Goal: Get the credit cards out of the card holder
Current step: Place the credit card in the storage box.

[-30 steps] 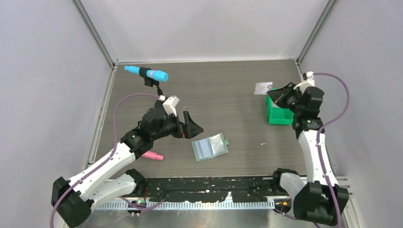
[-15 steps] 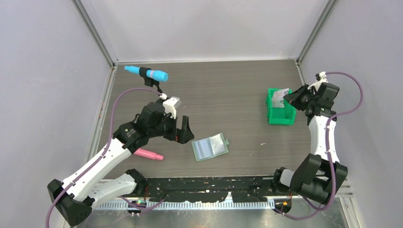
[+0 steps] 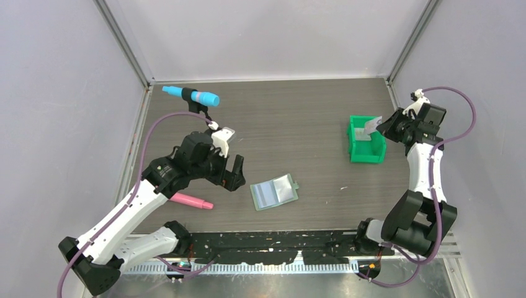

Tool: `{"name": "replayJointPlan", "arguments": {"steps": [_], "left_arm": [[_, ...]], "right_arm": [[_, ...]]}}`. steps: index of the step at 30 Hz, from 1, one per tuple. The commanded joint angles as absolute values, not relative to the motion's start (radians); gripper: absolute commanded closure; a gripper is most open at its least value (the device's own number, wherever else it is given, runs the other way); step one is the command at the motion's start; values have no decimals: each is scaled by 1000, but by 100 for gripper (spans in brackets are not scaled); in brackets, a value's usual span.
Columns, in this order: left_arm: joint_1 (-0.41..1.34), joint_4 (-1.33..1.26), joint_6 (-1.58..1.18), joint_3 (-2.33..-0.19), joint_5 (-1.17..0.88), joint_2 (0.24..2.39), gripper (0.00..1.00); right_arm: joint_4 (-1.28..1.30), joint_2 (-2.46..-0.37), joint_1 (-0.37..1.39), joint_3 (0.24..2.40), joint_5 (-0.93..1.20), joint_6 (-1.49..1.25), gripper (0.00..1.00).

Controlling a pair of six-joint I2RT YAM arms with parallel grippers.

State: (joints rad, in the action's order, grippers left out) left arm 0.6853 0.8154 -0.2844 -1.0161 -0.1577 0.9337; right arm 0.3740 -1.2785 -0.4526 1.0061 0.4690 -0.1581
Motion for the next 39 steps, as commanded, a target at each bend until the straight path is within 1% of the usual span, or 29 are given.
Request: {"name": "replayJointPlan", "arguments": {"steps": [1,9,23,30,39], "left_arm": [[688,828,-247,-1017,-143,915,0],[688,826,-244,-1012,-125,909,0],[688,831,-236,-1006,-95,908,0],[688,832,-235,-1008,-92,915,0],[688,834,-233,-1012,-92,922,0]], "right_arm": [[363,-1302,-457,1071,472,-69,95],[348,-1389,-457,1122,515,-41,95],[273,-1555,-457,1135,553,-30,95],[226,-1597,-457,1127,573,-35,95],[234,-1653,-457,1153,580,-56,94]]}}
